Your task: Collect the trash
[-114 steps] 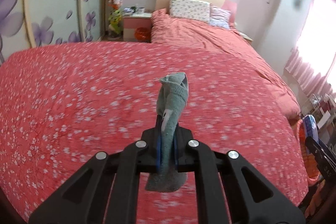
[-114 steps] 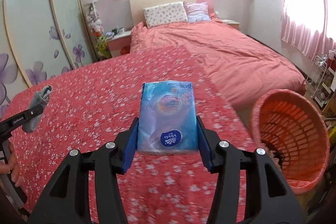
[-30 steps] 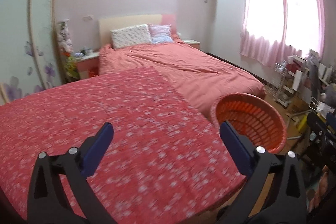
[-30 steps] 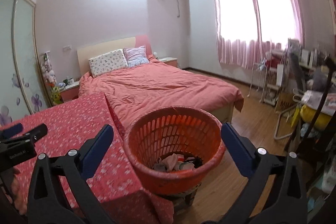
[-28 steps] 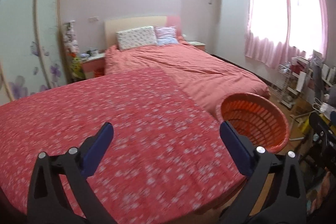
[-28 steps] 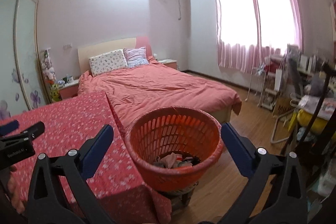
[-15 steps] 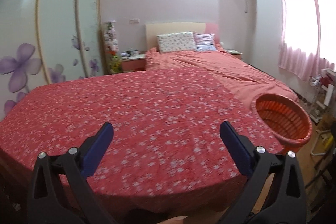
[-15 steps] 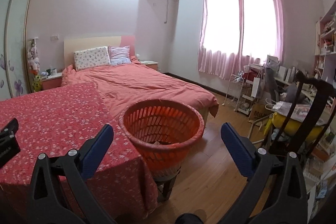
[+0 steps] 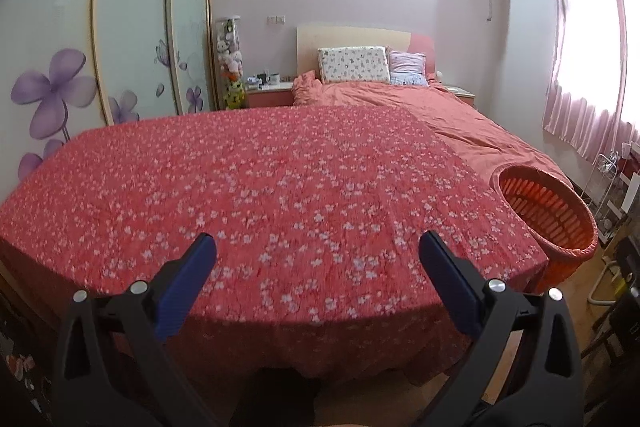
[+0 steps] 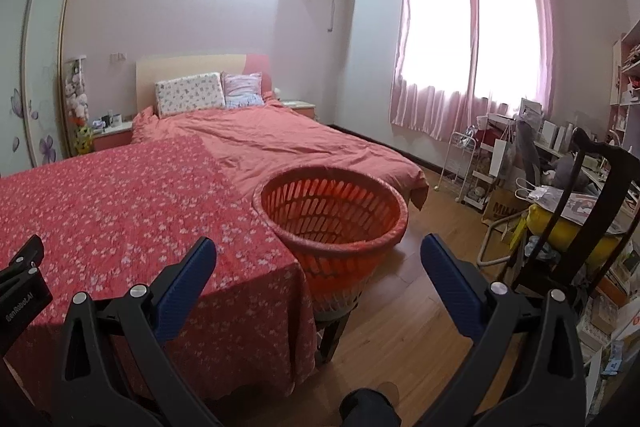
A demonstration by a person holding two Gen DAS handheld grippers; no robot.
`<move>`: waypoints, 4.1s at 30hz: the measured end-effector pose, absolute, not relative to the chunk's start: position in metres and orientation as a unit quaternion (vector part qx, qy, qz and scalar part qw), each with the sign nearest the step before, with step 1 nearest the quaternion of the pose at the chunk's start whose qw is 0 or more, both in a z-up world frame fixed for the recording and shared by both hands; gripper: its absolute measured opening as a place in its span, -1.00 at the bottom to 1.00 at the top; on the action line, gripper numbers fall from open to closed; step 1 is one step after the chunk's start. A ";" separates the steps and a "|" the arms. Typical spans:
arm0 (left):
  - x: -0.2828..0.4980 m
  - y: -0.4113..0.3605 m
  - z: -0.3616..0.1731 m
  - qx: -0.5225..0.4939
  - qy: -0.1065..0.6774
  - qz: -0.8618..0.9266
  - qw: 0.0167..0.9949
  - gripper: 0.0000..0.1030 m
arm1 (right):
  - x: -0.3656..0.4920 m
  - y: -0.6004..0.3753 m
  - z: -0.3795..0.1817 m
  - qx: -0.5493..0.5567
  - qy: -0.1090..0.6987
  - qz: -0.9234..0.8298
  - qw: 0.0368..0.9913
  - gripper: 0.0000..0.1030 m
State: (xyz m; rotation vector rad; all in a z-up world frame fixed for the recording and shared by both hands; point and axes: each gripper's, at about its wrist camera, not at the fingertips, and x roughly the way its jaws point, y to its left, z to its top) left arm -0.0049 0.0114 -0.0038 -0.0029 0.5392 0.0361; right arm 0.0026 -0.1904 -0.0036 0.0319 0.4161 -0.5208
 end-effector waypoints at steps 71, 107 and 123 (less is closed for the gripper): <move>-0.016 0.005 0.002 -0.032 0.272 -0.019 0.961 0.92 | 0.003 -0.186 -0.015 0.037 0.236 -0.259 0.936 0.96; -0.017 0.007 0.001 -0.028 0.272 -0.018 0.962 0.92 | 0.002 -0.185 -0.014 0.037 0.237 -0.258 0.936 0.96; -0.014 0.008 0.000 -0.020 0.275 -0.015 0.961 0.92 | 0.003 -0.185 -0.014 0.038 0.237 -0.258 0.936 0.96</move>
